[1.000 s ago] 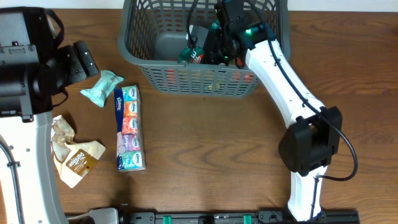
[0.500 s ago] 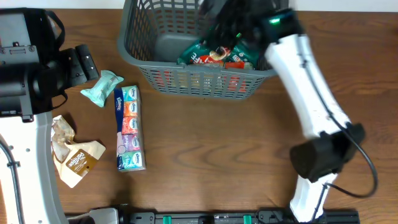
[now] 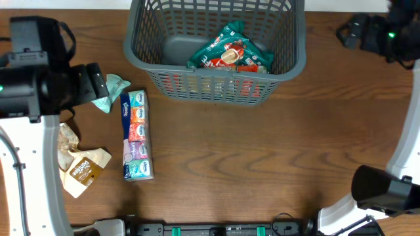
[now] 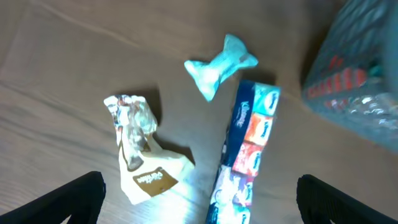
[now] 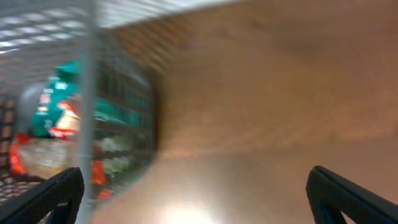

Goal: Pack container
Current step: 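Retract the right arm and grasp the Kleenex tissue packs with the left gripper, then lift the Kleenex packs into the basket with the left gripper, then open the left gripper and withdraw it to the left side, then lower the left gripper onto the light-blue snack pack and grasp it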

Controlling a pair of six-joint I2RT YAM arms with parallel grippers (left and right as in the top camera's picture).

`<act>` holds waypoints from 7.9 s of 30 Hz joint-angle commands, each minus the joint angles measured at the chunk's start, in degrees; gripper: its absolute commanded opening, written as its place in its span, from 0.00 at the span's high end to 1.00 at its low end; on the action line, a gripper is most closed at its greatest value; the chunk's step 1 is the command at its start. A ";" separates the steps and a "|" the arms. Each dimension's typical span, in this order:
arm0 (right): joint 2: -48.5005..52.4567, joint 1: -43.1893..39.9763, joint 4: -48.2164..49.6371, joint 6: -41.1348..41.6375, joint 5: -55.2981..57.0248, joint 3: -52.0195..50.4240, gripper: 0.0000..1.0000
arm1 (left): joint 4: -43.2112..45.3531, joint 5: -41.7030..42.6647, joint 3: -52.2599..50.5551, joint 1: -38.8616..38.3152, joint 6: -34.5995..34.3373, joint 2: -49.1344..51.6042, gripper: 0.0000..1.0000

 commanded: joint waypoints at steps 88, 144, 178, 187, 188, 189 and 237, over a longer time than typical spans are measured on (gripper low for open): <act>0.70 -3.69 2.10 -5.09 -0.28 -13.22 0.01 | 33.05 6.60 -13.60 -9.66 -2.91 -13.84 0.94; 0.70 -3.69 -1.49 -5.18 -0.31 -13.22 0.01 | 51.91 10.03 2.89 -32.24 73.81 28.02 0.19; 0.70 -3.67 -2.08 -5.62 -0.33 -13.22 0.01 | 27.56 -0.48 5.01 -6.84 32.89 6.12 0.01; 0.70 -3.65 -1.92 -5.62 -0.33 -13.22 0.01 | 22.29 8.46 4.59 5.01 39.10 15.28 0.01; 0.70 -3.65 -1.75 -5.62 -0.33 -13.22 0.01 | 21.81 8.46 4.57 5.29 40.02 16.79 0.01; 0.70 -3.65 -1.62 -5.62 -0.31 -13.22 0.01 | 21.42 8.46 4.57 5.35 40.54 18.03 0.01; 0.70 -3.76 3.02 -2.54 2.93 -13.22 0.01 | 26.99 8.83 -6.69 5.51 44.33 46.71 0.07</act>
